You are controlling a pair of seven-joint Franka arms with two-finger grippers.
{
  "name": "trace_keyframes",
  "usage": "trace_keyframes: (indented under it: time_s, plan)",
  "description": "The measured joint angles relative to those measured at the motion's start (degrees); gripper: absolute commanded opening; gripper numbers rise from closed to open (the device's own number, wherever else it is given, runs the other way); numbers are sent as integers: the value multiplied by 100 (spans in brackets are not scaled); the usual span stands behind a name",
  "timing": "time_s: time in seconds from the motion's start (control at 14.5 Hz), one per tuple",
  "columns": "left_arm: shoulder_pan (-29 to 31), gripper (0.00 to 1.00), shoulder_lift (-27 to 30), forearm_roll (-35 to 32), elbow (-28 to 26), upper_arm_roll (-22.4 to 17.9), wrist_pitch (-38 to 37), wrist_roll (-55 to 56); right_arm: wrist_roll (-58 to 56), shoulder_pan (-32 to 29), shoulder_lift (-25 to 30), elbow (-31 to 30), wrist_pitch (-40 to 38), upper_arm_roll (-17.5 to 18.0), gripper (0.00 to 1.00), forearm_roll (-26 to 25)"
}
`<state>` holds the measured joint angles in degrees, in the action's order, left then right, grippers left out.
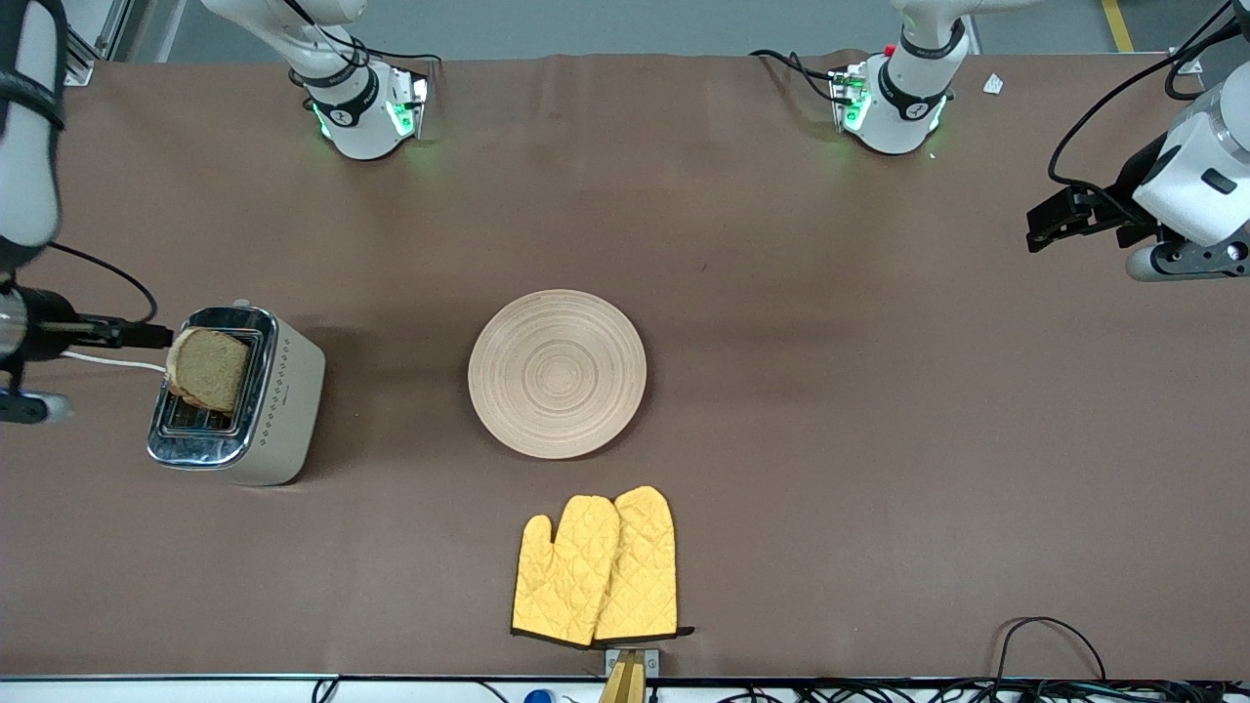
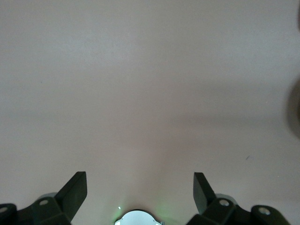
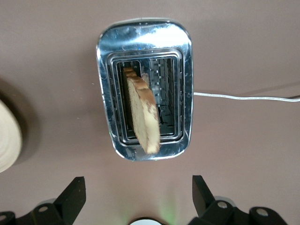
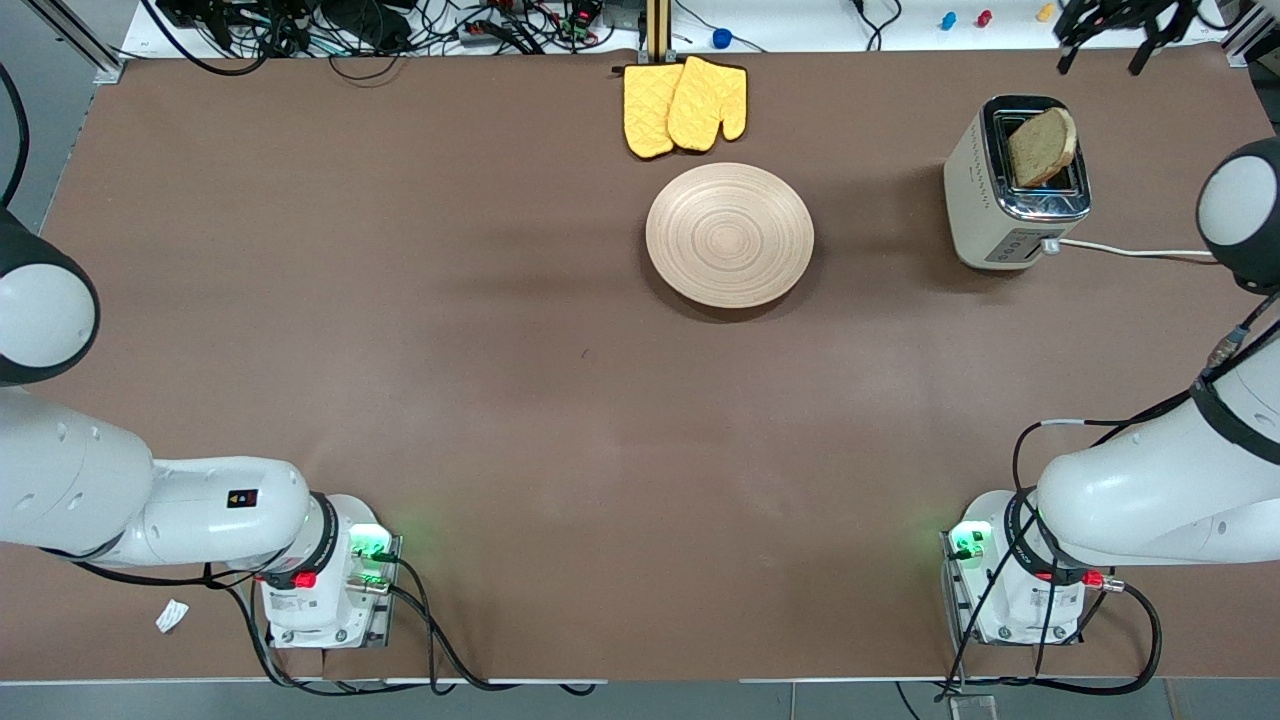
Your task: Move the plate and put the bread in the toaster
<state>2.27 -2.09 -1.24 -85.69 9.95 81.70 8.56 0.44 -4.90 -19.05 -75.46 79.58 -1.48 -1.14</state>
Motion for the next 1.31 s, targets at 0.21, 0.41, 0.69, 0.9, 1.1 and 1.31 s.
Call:
trace_keyframes:
  time_s: [0.21, 0.41, 0.69, 0.9, 1.1, 1.31]
  plan:
    - [1, 100, 0, -58, 1, -10, 0, 0, 0, -32, 518, -227, 254, 1, 100, 250]
    - [0, 100, 1, -76, 3, -11, 0, -1, 0, -45, 1331, -1094, 854, 3, 100, 299]
    - [-1, 100, 11, -77, 12, 0, 9, -5, 11, -44, 2063, -1798, 943, 22, 100, 302]
    - [-4, 100, 57, -77, 12, 20, 54, -6, 292, -49, 2121, -1584, 735, 16, 100, 298]
    - [-10, 100, 96, -76, 12, 27, 100, -8, 399, -49, 2110, -1303, 619, 28, 100, 301]
    - [-13, 100, 98, -76, 12, 27, 127, -16, 412, -49, 2091, -1256, 637, 40, 100, 301]
